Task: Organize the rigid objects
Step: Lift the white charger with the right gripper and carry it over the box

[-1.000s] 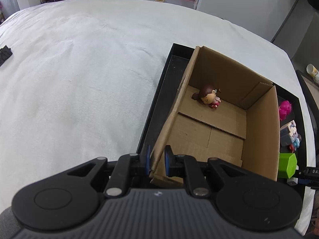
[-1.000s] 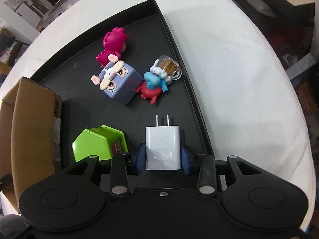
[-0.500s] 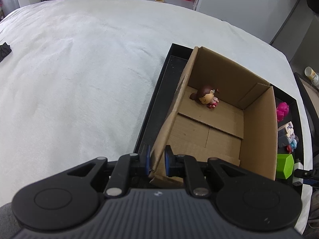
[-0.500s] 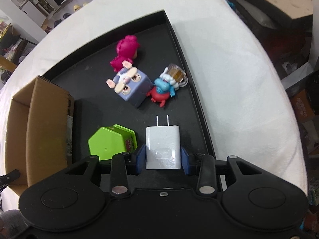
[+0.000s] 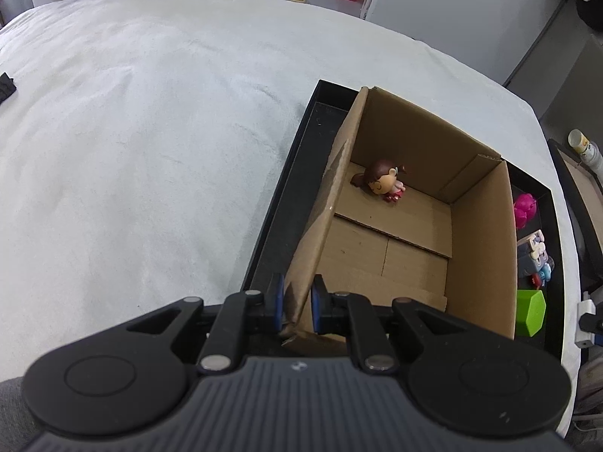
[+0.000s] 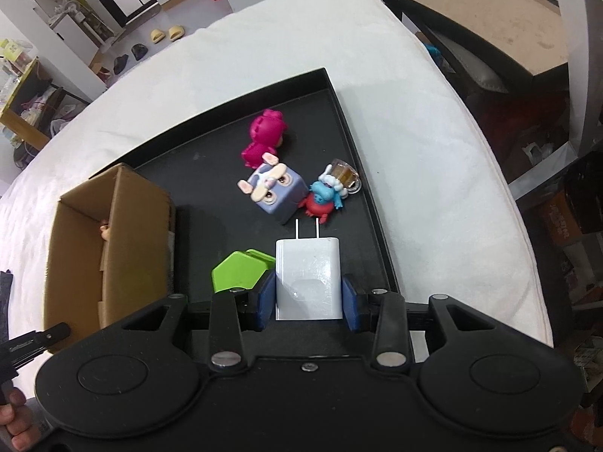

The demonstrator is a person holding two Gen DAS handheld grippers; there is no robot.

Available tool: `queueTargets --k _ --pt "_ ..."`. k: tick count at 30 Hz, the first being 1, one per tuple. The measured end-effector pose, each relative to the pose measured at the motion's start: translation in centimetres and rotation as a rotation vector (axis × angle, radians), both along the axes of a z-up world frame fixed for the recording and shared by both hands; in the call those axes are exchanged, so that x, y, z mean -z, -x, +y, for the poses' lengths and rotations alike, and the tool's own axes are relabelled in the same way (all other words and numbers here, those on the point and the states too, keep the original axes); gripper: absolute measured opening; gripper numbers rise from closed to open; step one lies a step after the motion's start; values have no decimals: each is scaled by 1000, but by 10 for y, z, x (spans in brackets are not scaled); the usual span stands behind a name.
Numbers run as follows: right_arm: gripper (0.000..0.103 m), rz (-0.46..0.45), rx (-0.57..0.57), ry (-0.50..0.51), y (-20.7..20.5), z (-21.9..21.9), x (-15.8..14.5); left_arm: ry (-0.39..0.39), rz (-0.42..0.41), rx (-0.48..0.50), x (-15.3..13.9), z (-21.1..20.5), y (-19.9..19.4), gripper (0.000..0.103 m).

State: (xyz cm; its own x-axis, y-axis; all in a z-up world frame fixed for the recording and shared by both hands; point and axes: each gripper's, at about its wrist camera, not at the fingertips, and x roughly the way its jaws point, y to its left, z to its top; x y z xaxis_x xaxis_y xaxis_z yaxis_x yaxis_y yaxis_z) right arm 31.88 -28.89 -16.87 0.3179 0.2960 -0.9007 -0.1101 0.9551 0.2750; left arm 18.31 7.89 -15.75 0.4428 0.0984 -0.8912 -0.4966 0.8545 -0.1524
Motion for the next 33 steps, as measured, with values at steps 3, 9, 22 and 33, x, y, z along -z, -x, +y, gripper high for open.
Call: queueTargets --k 3,9,22,33 --pt "37 -15 -5 -6 5 3 -8 1 -2 -1 0 -1 1 13" --pt "37 -35 -6 -14 15 11 -20 4 -6 7 -1 -2 1 13" --pt "37 -69 -9 -17 19 33 -40 36 -12 16 0 -2 2 13" --pt "37 -105 -21 -16 17 56 -55 69 -17 26 2 3 4 14"
